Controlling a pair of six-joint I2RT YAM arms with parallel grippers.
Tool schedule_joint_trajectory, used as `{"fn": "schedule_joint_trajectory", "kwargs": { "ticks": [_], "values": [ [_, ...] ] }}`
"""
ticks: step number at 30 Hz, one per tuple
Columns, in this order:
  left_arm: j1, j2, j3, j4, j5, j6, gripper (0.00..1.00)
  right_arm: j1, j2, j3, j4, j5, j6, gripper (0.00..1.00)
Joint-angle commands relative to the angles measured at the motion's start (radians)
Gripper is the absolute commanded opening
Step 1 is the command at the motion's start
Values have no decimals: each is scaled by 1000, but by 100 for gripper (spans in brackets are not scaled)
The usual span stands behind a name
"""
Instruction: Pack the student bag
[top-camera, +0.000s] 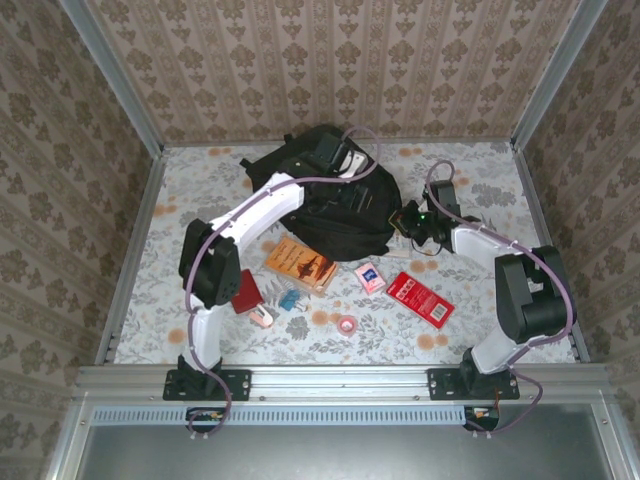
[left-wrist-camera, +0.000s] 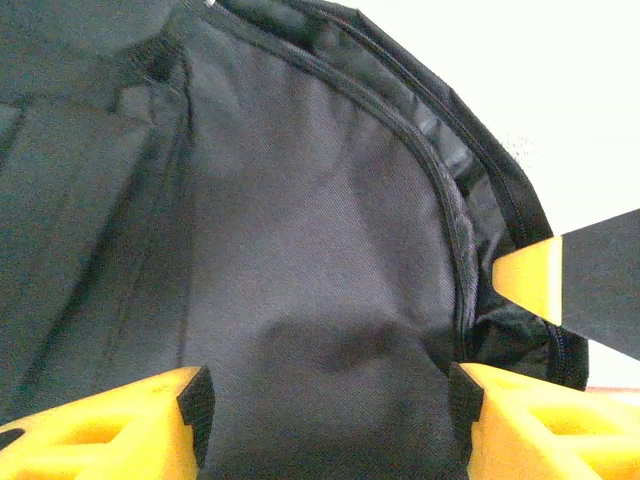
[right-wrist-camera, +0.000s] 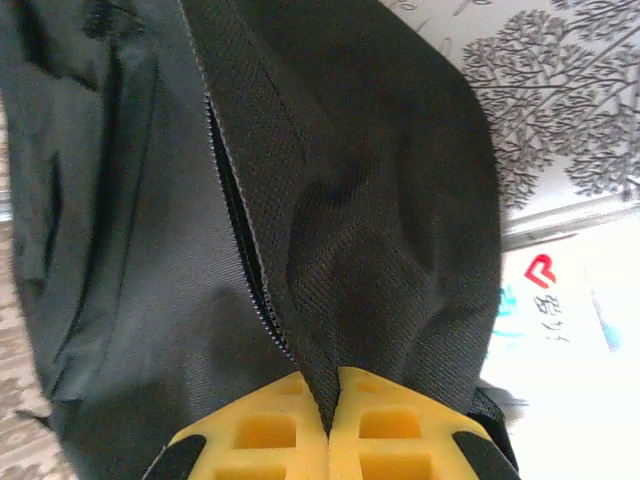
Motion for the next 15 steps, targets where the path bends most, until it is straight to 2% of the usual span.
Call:
{"fn": "schedule_joint_trajectory", "kwargs": {
  "ticks": [1, 12, 15],
  "values": [
    [-15, 16, 37, -32, 50, 26, 67, -19, -31, -81, 370, -133, 130, 0],
    [-14, -15, -28, 6, 171, 29, 70, -25, 3, -188, 879, -223, 405, 0],
    [-10, -13, -34, 6, 159, 25, 70, -24, 4, -194, 925, -228, 436, 0]
  ]
}}
